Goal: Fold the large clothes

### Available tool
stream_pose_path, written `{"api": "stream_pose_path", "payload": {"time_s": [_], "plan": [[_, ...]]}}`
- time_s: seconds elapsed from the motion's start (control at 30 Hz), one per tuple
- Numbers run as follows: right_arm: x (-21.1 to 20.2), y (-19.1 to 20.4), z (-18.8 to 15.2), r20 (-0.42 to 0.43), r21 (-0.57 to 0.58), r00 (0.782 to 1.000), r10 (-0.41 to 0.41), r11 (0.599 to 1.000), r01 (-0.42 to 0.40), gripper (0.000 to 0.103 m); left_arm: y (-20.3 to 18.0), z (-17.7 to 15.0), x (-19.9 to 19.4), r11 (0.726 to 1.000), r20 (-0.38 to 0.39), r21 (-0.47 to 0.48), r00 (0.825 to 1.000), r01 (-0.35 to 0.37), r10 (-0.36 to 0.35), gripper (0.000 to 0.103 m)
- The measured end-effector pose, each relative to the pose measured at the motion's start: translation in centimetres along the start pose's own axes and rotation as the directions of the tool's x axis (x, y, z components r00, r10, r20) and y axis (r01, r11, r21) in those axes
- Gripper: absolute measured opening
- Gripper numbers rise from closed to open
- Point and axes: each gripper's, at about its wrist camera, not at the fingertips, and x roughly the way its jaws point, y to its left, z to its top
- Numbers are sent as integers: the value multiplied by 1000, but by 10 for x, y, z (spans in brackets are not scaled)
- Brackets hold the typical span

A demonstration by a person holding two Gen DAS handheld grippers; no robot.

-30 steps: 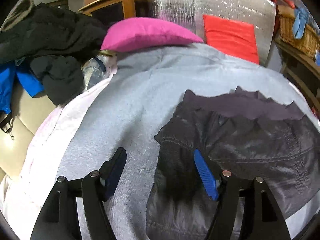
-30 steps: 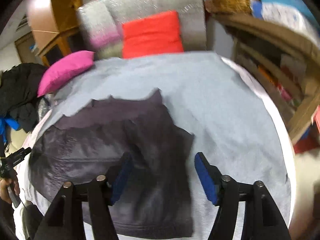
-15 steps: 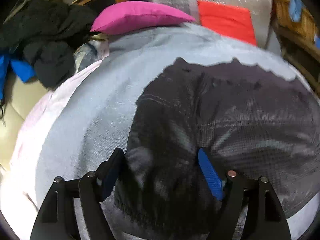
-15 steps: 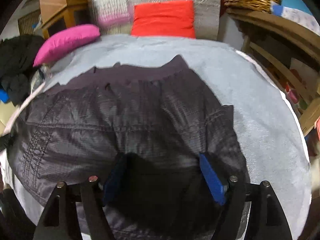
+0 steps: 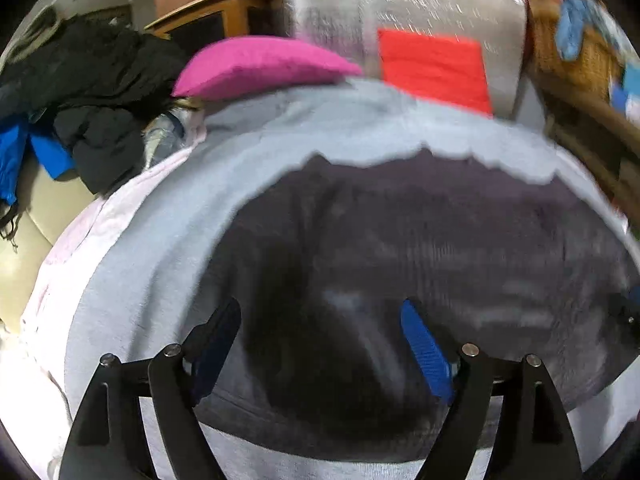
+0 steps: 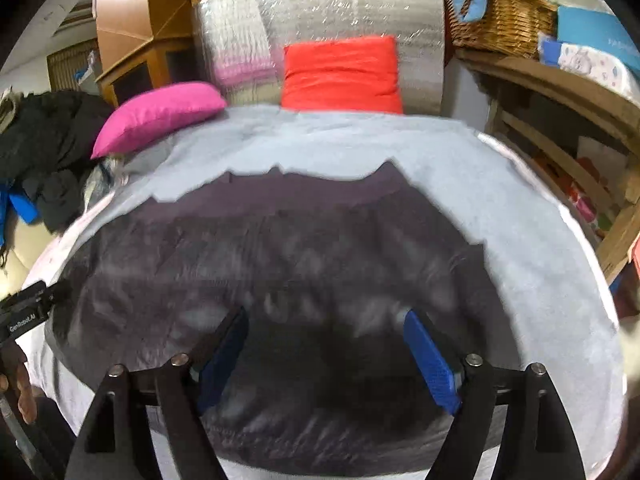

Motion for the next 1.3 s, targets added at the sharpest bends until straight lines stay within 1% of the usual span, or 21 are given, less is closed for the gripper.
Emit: {"api": "stream_pose_path", "payload": {"time_s": [0.03, 0.1, 0.17, 0.23, 0.3, 0.37, 0.43, 0.53, 0.6, 0.7, 0.87, 0.97, 1.17, 1.2, 1.27, 1.3], "plan": [[7, 0, -5, -11, -10, 1000, -10, 1000, 10, 84, -3, -6, 6, 1000, -7, 14, 1000, -18, 18, 83], [8, -2, -17, 36, -34, 999, -19, 999, 20, 84, -3, -14, 7, 999, 30, 12, 999, -31, 30, 84], [3, -2, -17, 38, -28, 999, -20, 999, 21, 84, 0, -12, 3, 1000, 14, -6, 1000, -27, 27, 84], [-8, -4, -19, 43, 4, 999, -17, 1000, 17, 84, 4, -9, -2, 1000, -8, -25, 1000, -14, 14, 84], [-30, -4, -27, 72, 66, 997, 1, 998, -5, 84, 5, -10, -12, 999, -10, -36, 1000, 1, -1, 84], [-47, -1, -39, 85, 96, 996, 24, 995, -32, 85, -1, -16, -24, 999, -7, -34, 1000, 14, -14, 86], [-57, 8, -52, 70, 98, 997, 43, 994, -50, 88, -11, -23, -35, 999, -18, -14, 999, 33, -34, 86], [-64, 25, -72, 14, 66, 996, 87, 994, -87, 88, -22, -30, -47, 998, -39, 15, 998, 56, -56, 86], [-67, 34, -80, -15, 40, 996, 84, 996, -83, 88, -28, -33, -57, 998, -50, 21, 997, 60, -59, 86], [-72, 38, -87, -30, 28, 997, 70, 997, -69, 88, -30, -33, -70, 998, -44, 10, 997, 67, -67, 86], [-79, 50, -90, -24, -9, 999, 34, 999, -34, 88, -26, -30, -84, 997, -22, -13, 997, 74, -74, 86], [-84, 54, -88, 3, -26, 1000, -1, 1000, 1, 89, -25, -29, -88, 997, -17, -13, 997, 72, -73, 87], [-97, 43, -69, 58, 10, 996, -64, 998, 64, 90, -28, -26, -94, 995, -8, -7, 995, 98, -98, 88], [-99, 41, -65, 67, 18, 995, -73, 997, 72, 90, -29, -26, -95, 995, -8, -2, 995, 100, -100, 89], [-100, 38, -61, 77, 24, 994, -77, 997, 75, 90, -33, -25, -97, 994, -3, 14, 994, 105, -105, 96], [-100, 38, -60, 80, 26, 994, -77, 997, 75, 90, -34, -25, -99, 994, 4, 18, 994, 105, -105, 96]]}}
